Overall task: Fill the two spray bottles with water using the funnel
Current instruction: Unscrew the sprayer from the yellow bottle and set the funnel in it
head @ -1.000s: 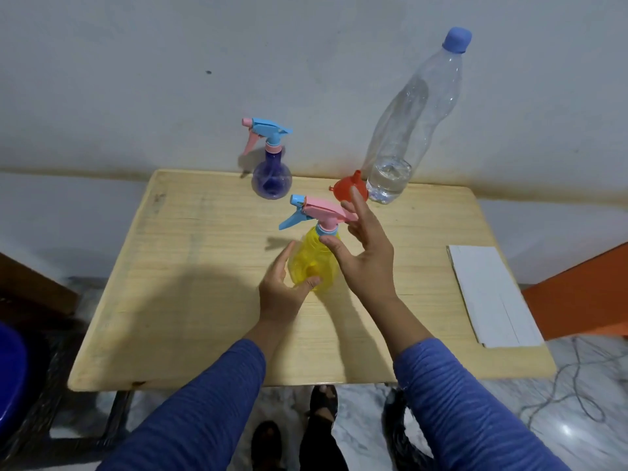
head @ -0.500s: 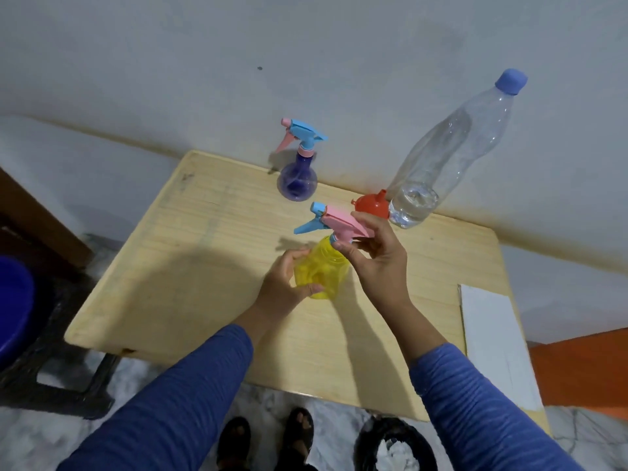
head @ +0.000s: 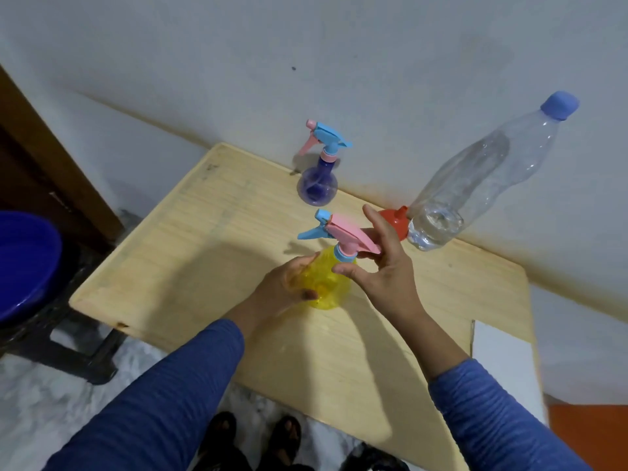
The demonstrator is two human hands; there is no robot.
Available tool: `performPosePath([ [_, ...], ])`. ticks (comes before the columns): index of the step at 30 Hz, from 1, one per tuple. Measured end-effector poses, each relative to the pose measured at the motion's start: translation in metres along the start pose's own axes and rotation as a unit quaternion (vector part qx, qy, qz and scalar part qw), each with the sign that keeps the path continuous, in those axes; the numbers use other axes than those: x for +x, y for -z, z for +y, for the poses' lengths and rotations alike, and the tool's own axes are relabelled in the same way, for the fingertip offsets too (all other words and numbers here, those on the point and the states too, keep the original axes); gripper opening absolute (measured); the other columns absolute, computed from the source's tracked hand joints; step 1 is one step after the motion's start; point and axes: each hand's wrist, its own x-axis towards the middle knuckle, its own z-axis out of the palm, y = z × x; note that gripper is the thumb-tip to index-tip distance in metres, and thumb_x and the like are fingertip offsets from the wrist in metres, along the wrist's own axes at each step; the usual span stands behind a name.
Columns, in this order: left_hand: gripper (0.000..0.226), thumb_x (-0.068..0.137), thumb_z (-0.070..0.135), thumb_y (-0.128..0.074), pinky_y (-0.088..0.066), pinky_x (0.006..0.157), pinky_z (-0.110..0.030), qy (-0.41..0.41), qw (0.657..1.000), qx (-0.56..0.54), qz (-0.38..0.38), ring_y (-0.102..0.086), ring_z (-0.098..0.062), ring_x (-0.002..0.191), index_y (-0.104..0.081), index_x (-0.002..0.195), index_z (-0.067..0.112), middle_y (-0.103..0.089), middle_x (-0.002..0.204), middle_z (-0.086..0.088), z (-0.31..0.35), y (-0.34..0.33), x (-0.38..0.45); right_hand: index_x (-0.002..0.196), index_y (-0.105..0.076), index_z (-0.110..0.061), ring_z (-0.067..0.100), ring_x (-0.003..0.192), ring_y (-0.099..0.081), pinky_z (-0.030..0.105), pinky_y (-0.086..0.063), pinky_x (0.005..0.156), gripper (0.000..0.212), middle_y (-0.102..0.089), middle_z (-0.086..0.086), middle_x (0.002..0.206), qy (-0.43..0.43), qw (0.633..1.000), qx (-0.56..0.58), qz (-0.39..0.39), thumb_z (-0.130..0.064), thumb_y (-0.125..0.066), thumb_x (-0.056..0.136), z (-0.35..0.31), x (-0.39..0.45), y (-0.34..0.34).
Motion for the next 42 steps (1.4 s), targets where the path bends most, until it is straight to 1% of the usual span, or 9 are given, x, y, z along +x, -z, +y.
performPosePath([
  [4,0.085,0.04,0.064,-0.084,-0.048,0.091,-0.032,0.01,1.0,-0.014,0.004,-0.061,-0.007,0.099,-0.058,0.114,0.031,-0.066,0.107,0.008,0.002,-0.001,0.0,0.132,-0.036,-0.04,0.0,0.091,-0.058,0.014,-0.047,0.086,0.079,-0.06,-0.013,0.102,-0.005,1.0,0.003,-0.005,-0.008,-0.079,0.073,-0.003,0.007,-0.003],
  [8,0.086,0.033,0.061,-0.085,-0.046,0.08,-0.017,0.026,0.999,-0.029,0.013,-0.059,0.012,0.086,-0.056,0.108,0.031,-0.068,0.09,0.026,-0.001,-0.002,-0.001,0.139,-0.019,-0.047,0.014,0.11,-0.06,0.03,-0.047,0.096,0.084,-0.059,0.006,0.117,-0.028,0.99,0.082,-0.109,-0.008,-0.067,0.083,-0.001,0.008,0.014],
  [11,0.077,0.035,0.051,-0.085,-0.045,0.08,-0.019,0.033,0.999,-0.024,0.009,-0.057,0.017,0.089,-0.055,0.105,0.038,-0.065,0.092,0.036,0.001,-0.003,-0.001,0.136,-0.015,-0.06,0.016,0.115,-0.056,0.03,-0.044,0.102,0.097,-0.054,-0.004,0.12,-0.029,0.984,0.04,-0.172,-0.012,-0.074,0.076,-0.002,0.016,0.019],
  [13,0.08,0.037,0.052,-0.086,-0.049,0.08,-0.017,0.032,0.999,-0.027,0.006,-0.059,0.009,0.093,-0.056,0.109,0.037,-0.067,0.095,0.031,0.001,-0.001,-0.001,0.133,-0.022,-0.061,0.016,0.107,-0.056,0.026,-0.046,0.097,0.098,-0.051,-0.012,0.116,-0.025,0.986,0.026,-0.161,-0.01,-0.078,0.071,-0.004,0.02,0.017],
  [17,0.072,0.049,0.037,-0.087,-0.048,0.094,-0.041,0.03,0.998,-0.057,0.013,-0.061,-0.016,0.104,-0.06,0.116,0.029,-0.069,0.107,0.007,-0.004,-0.001,-0.001,0.138,-0.013,-0.049,0.005,0.103,-0.061,0.019,-0.047,0.092,0.086,-0.064,-0.017,0.1,-0.029,0.983,0.037,-0.179,-0.007,-0.066,0.084,-0.003,0.021,0.024],
  [20,0.076,0.045,0.045,-0.09,-0.046,0.097,-0.045,0.037,0.996,-0.076,0.012,-0.059,-0.023,0.109,-0.06,0.114,0.031,-0.065,0.115,-0.005,-0.003,-0.002,-0.001,0.137,-0.013,-0.057,0.012,0.112,-0.057,0.04,-0.051,0.094,0.095,-0.058,-0.019,0.108,-0.048,0.977,0.029,-0.208,-0.019,-0.073,0.074,-0.006,0.023,0.025],
  [25,0.079,0.043,0.047,-0.09,-0.05,0.093,-0.034,0.045,0.996,-0.073,0.005,-0.062,-0.012,0.104,-0.059,0.114,0.029,-0.069,0.107,0.008,-0.004,-0.002,0.001,0.139,-0.011,-0.045,0.001,0.113,-0.058,0.02,-0.048,0.092,0.086,-0.062,-0.01,0.115,-0.049,0.975,0.026,-0.216,0.001,-0.061,0.086,-0.003,0.027,0.029],
  [37,0.067,0.054,0.031,-0.081,-0.049,0.096,-0.039,0.033,0.998,-0.048,-0.007,-0.058,-0.023,0.114,-0.056,0.116,0.035,-0.063,0.118,-0.003,-0.001,-0.001,0.0,0.139,-0.031,-0.037,0.017,0.13,-0.047,0.039,-0.049,0.098,0.072,-0.046,0.005,0.141,-0.085,0.961,0.074,-0.254,-0.001,-0.058,0.082,0.001,0.026,0.028],
  [42,0.065,0.052,0.034,-0.08,-0.049,0.095,-0.034,0.034,0.999,-0.04,-0.002,-0.059,-0.017,0.11,-0.056,0.112,0.039,-0.064,0.114,0.007,0.0,-0.002,0.0,0.137,-0.037,-0.015,0.013,0.12,-0.056,0.023,-0.049,0.091,0.062,-0.055,0.009,0.127,-0.077,0.961,0.087,-0.251,0.017,-0.051,0.086,0.004,0.024,0.029],
])
